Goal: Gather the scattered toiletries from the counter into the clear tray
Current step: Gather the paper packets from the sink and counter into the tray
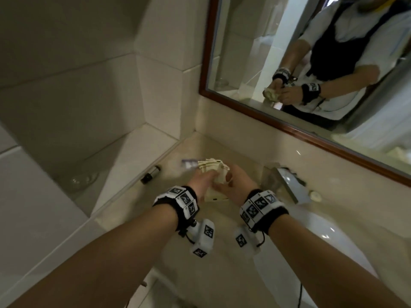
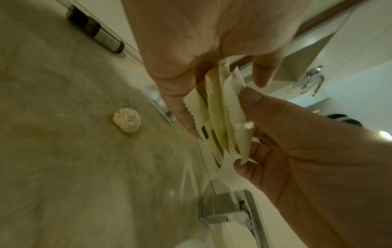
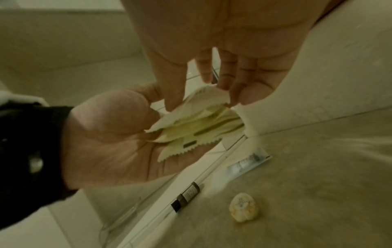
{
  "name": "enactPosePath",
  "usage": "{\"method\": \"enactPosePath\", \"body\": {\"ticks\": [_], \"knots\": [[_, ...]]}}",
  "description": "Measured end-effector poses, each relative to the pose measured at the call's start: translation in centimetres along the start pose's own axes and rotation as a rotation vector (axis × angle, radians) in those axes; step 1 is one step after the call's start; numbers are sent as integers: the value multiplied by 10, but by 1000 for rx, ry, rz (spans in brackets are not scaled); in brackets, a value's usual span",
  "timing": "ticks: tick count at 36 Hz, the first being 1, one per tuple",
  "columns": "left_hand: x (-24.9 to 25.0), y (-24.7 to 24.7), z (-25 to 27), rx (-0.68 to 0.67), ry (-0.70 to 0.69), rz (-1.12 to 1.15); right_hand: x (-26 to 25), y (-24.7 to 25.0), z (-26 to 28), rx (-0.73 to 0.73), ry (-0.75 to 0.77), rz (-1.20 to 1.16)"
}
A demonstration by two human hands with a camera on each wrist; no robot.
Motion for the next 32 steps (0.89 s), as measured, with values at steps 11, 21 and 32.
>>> {"method": "enactPosePath", "body": {"ticks": [11,21,32], "knots": [[-7,-97,40,-357,-132,-505,91,62,74,32,-137,118],[-23,-244,102,-617,-281,-839,215,124,174,24,-295,98],[-87,-423,209,-890,-391,-1271,346,169,342,14,-465,81]]}}
Point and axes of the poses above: each hand's wrist, its own z-axis away from the middle knuckle, its own y-axis out of the back of the hand, x = y × z, the point moved 4 cm from there along -z, towards the middle knuckle, and after that the axes turned 3 degrees about -y, right-handed, at the moved point
